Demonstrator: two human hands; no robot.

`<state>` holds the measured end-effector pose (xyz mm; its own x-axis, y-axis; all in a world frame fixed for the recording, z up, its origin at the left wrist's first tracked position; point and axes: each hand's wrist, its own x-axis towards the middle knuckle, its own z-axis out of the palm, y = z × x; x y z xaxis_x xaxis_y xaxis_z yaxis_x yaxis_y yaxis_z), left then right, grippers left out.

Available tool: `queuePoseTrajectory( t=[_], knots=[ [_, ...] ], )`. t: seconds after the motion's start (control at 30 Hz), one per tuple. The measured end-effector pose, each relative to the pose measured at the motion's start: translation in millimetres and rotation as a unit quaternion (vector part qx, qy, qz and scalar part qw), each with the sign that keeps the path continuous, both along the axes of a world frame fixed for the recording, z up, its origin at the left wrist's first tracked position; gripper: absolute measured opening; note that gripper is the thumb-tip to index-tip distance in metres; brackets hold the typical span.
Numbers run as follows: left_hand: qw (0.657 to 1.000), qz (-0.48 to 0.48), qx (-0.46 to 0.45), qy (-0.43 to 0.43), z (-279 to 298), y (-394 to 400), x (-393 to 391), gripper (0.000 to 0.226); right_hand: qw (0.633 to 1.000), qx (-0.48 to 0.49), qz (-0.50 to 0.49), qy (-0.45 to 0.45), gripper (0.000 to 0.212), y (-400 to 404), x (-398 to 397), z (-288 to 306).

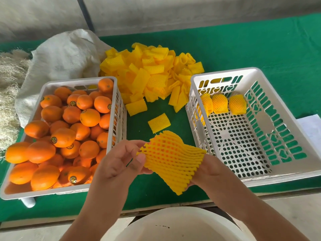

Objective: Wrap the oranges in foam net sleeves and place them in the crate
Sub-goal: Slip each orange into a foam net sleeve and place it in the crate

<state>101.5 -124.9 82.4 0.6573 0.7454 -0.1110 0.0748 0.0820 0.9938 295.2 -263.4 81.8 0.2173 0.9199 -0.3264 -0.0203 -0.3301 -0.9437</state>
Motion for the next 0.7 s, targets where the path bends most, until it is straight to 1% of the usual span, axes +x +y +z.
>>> queuePoseTrajectory(
  t=[0.07,0.1,0.17,0.2,0.27,0.33,0.4,0.47,0.6,0.7],
  knots=[
    [0.999,0.003,-0.033,-0.028,-2,-2,0,0.023,0.994,0.008,-0.060,-0.096,0.019,-1,-8,-1],
    [0.998,0.005,-0.045,-0.043,-3,-3,1,0.021,0.986,0.022,-0.097,-0.132,0.012,-1,-13,0],
    [0.995,0.012,-0.063,-0.070,-5,-5,2,0.020,0.964,0.069,-0.166,-0.194,0.009,-2,-23,3],
    [0.994,0.017,-0.067,-0.079,-5,-6,2,0.019,0.952,0.100,-0.193,-0.217,0.010,-2,-27,4],
    [0.993,0.029,-0.062,-0.095,-5,-9,5,0.015,0.931,0.145,-0.228,-0.246,0.022,-2,-31,4],
    [0.992,0.042,-0.047,-0.106,-3,-11,6,0.019,0.936,0.151,-0.231,-0.217,0.026,-1,-32,6],
    [0.992,0.051,-0.024,-0.109,-2,-12,7,0.026,0.957,0.135,-0.205,-0.156,0.037,2,-31,9],
    [0.993,0.052,0.005,-0.108,-1,-12,6,0.028,0.970,0.128,-0.182,-0.101,0.047,4,-30,10],
    [0.994,0.054,0.067,-0.069,0,-13,5,0.021,0.972,0.137,-0.190,-0.027,0.045,6,-30,10],
    [0.992,0.066,0.094,-0.054,5,-15,6,0.014,0.972,0.132,-0.191,0.014,0.047,7,-31,7]
  ],
)
